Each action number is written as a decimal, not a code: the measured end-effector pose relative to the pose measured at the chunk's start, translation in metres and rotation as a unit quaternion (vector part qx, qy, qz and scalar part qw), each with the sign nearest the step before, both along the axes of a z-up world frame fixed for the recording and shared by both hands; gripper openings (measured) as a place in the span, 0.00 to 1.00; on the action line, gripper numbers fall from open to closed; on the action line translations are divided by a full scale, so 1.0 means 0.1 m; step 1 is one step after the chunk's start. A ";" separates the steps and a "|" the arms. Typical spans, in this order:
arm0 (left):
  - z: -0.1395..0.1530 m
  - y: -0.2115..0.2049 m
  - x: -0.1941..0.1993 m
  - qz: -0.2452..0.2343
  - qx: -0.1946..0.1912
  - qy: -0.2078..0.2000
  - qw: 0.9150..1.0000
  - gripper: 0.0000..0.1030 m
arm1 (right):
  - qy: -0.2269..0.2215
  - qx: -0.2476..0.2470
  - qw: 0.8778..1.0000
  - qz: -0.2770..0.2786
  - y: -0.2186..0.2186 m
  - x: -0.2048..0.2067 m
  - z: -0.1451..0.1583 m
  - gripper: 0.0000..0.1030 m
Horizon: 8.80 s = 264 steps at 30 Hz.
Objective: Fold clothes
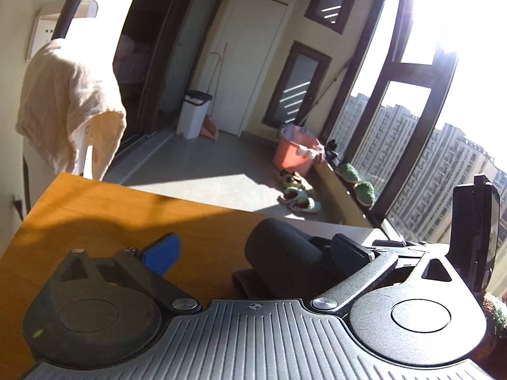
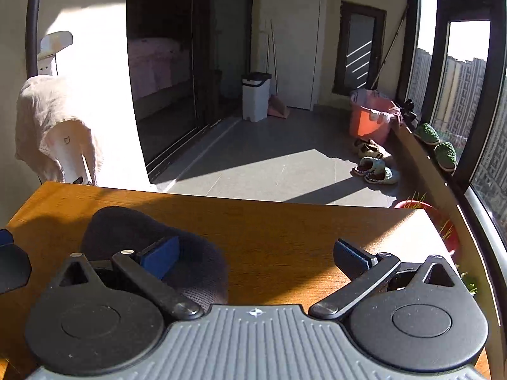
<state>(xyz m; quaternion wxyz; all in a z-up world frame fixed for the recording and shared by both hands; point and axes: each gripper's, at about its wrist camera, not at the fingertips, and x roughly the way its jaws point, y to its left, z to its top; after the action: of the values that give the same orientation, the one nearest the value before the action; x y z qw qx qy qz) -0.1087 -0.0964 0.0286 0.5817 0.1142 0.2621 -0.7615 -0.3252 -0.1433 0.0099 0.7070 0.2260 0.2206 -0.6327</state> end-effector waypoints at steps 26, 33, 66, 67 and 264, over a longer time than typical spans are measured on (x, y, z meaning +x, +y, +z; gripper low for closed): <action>-0.14 0.23 0.20 -0.066 0.033 -0.001 0.997 1.00 | -0.140 -0.023 0.989 0.047 0.88 -0.33 -0.05 1.00; -0.45 0.17 0.34 -0.055 0.065 0.057 0.995 1.00 | -0.118 -0.035 0.990 0.072 1.04 -0.39 -0.06 1.00; -0.27 0.44 -0.04 -0.005 0.017 -0.031 0.999 1.00 | -0.080 -0.027 0.996 0.010 0.98 -0.40 -0.06 1.00; -0.28 0.43 -0.05 -0.006 0.019 -0.036 0.999 1.00 | -0.078 -0.025 0.997 0.011 0.97 -0.39 -0.08 1.00; -0.56 0.95 -0.42 0.061 0.070 -0.149 0.985 1.00 | 0.013 0.027 0.998 -0.060 1.38 -0.27 -0.40 1.00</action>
<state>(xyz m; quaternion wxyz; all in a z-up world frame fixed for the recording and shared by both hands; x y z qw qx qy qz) -0.1505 -0.0017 -0.0278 0.6501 0.2501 0.2316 -0.6791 -0.3524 -0.0054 -0.0304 0.6586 0.2493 0.2326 -0.6708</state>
